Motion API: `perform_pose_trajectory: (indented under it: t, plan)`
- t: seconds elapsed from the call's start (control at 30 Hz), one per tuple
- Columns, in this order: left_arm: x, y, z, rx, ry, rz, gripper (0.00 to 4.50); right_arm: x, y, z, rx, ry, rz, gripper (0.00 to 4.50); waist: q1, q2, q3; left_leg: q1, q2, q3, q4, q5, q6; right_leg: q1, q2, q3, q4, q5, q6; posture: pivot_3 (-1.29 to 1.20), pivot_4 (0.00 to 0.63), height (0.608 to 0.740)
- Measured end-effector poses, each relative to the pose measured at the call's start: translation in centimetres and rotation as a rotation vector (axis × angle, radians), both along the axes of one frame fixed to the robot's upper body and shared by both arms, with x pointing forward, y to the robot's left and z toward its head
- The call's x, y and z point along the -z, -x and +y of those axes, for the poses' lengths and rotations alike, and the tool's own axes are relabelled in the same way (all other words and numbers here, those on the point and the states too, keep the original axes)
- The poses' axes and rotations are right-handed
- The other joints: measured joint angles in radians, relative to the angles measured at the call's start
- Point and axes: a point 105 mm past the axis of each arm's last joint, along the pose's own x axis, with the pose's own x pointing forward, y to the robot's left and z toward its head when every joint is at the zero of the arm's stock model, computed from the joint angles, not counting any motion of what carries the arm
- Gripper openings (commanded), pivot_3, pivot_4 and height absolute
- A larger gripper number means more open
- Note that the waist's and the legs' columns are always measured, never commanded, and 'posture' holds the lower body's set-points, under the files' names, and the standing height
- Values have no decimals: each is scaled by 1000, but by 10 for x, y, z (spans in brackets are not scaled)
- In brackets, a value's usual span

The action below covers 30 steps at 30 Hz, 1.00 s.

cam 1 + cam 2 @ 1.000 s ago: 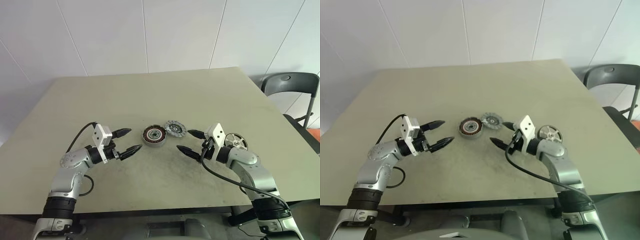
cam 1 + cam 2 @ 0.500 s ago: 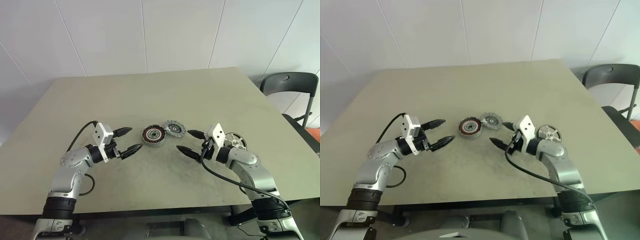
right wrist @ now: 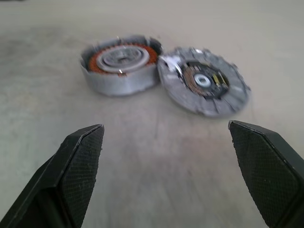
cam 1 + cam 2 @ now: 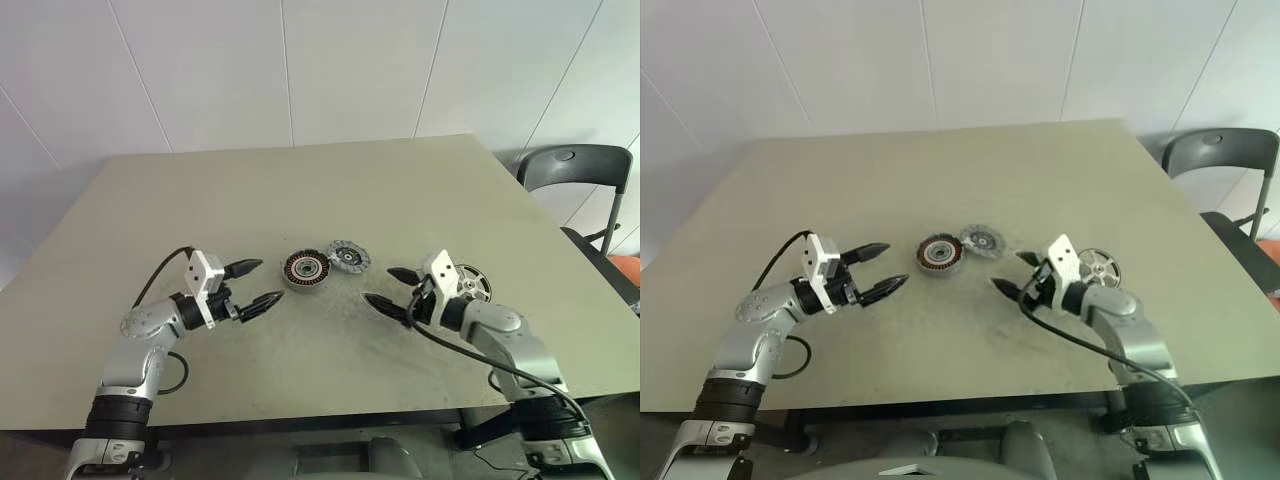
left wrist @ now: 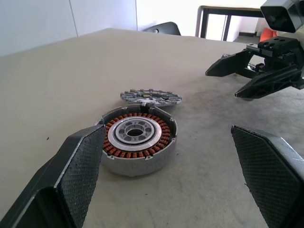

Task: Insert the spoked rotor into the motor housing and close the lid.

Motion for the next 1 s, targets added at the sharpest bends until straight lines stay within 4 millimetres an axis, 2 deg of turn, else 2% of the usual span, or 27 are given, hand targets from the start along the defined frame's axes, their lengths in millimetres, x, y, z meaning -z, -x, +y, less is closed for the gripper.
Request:
perform_pose_trajectory:
  t: [0.33,0.57,0.67,0.8,1.0]
  plan:
    - [2,0,-9,30,9,-4,4491,18,22,-26,-12,86,91,4430,-1,0,0,1,3,3,1,0,0,0,1,0,0,2,-1,0,0,740]
    - [2,0,-9,31,8,-4,4491,14,21,-30,-4,91,71,4430,0,0,0,1,3,4,2,0,0,1,2,0,-1,3,0,0,0,740]
    - [2,0,-9,31,8,-3,4491,8,16,-21,-15,59,35,4430,-2,0,0,1,4,4,2,0,0,0,2,0,0,3,-1,0,0,740]
    - [2,0,-10,32,7,-2,4491,-4,7,6,-68,32,-21,4430,-1,0,0,1,4,4,2,0,0,0,2,0,0,4,-1,0,0,740]
    - [2,0,-9,30,5,-2,4491,-7,-12,42,-106,102,-73,4430,0,-1,0,1,4,4,2,1,-1,0,3,0,0,5,-1,0,0,740]
